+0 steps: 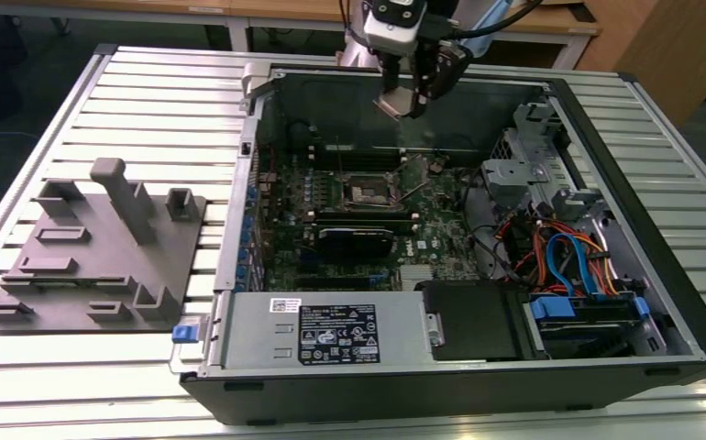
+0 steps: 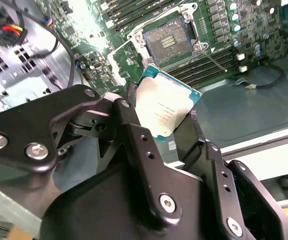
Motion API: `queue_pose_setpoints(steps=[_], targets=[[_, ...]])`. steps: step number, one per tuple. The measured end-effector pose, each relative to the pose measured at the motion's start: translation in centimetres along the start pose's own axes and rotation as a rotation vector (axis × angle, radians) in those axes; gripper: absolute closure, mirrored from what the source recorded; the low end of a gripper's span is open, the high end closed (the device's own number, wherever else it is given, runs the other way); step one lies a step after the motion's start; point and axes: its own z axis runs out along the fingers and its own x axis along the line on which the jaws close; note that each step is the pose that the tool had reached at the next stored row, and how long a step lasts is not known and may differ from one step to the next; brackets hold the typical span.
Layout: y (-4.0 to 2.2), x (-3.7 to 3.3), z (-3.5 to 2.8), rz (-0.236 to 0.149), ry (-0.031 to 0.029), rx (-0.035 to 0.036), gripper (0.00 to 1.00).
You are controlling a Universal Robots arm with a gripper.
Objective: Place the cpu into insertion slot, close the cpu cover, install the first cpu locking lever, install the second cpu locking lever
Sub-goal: 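Place the cpu into insertion slot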
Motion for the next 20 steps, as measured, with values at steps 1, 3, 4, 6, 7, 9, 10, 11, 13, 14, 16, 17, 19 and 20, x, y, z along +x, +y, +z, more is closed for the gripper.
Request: queue_pose_setpoints(steps=[1, 3, 4, 6, 7, 9, 10, 11, 13, 14, 16, 17, 19, 20], targets=[[0.0, 0.0, 0.02, 0.018, -0.0016, -0.0003, 0.46], [0.0, 0.0, 0.05, 0.054, -0.0048, -0.001, 0.46], [0.0, 0.0, 0.06, 0.072, -0.0065, -0.0014, 0.46], [-0.01, 0.0, 0.09, 0.106, -0.0095, -0.002, 0.46], [-0.01, 0.0, 0.11, 0.123, -0.011, -0.0025, 0.46], [-0.01, 0.0, 0.14, 0.154, -0.0138, -0.003, 0.46], [-0.01, 0.0, 0.16, 0.169, -0.0152, -0.0033, 0.46], [-0.01, 0.0, 0.17, 0.183, -0.0164, -0.0036, 0.46], [-0.02, 0.0, 0.21, 0.211, -0.0189, -0.0041, 0.46], [-0.02, 0.0, 0.22, 0.226, -0.0202, -0.0044, 0.46], [-0.02, 0.0, 0.27, 0.258, -0.0231, -0.005, 0.46], [-0.02, 0.0, 0.28, 0.273, -0.0244, -0.0053, 0.46], [-0.03, -0.01, 0.33, 0.307, -0.0275, -0.006, 0.46], [-0.03, -0.01, 0.35, 0.324, -0.029, -0.0063, 0.46]])
